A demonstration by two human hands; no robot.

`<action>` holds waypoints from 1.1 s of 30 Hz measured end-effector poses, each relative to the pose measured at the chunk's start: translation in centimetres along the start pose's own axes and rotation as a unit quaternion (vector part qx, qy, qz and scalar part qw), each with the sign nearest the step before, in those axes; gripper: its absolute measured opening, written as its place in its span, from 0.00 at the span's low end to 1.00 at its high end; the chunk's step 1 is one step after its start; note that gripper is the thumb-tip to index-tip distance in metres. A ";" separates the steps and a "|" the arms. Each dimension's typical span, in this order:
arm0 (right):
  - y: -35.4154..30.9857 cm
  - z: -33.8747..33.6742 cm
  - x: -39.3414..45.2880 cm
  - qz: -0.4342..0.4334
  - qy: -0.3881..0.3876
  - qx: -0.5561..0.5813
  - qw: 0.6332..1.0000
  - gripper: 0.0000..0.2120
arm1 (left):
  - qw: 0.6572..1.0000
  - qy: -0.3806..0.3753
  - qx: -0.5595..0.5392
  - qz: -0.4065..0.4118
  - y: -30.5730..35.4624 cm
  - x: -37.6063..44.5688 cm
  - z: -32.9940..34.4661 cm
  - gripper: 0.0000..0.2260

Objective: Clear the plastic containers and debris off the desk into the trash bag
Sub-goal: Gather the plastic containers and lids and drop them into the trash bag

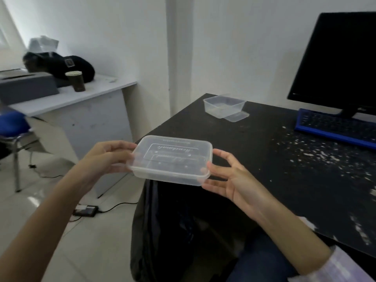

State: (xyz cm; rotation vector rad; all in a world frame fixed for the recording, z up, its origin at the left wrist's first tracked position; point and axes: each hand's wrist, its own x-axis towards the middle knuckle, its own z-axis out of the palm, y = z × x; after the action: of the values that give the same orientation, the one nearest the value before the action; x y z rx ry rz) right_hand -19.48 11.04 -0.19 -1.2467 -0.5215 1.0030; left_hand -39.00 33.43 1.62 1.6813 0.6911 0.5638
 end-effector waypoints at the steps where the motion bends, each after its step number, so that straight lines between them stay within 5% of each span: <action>1: 1.0 0.9 0.1 0.005 -0.006 0.001 1.000 0.22 | 1.000 -0.002 0.010 -0.011 -0.8 -0.6 -1.0 0.11; 10: 10.2 3.6 -0.5 0.091 -0.036 0.002 0.995 0.25 | 0.992 -0.011 0.017 -0.126 -7.7 -4.6 -4.8 0.11; 15: 12.8 1.2 0.3 0.132 0.009 0.006 0.991 0.26 | 0.981 -0.036 -0.004 -0.188 -12.1 -4.4 -2.5 0.08; 19: 13.9 -1.9 1.2 0.140 0.069 0.010 0.988 0.25 | 0.970 0.026 0.043 -0.236 -16.3 -2.5 1.9 0.05; 26: 15.0 -6.8 2.8 0.129 0.141 -0.015 0.981 0.24 | 0.948 0.074 0.212 -0.226 -20.9 0.3 9.1 0.19; 33: 16.4 -5.6 3.9 0.127 0.129 -0.072 0.981 0.22 | 0.952 0.109 0.206 -0.196 -21.1 -0.7 8.3 0.05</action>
State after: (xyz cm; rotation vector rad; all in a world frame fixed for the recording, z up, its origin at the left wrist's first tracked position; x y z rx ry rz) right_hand -18.56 11.31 -17.91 -1.5753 -0.2390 1.0075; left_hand -36.82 30.40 -20.71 1.8056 1.3435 0.3342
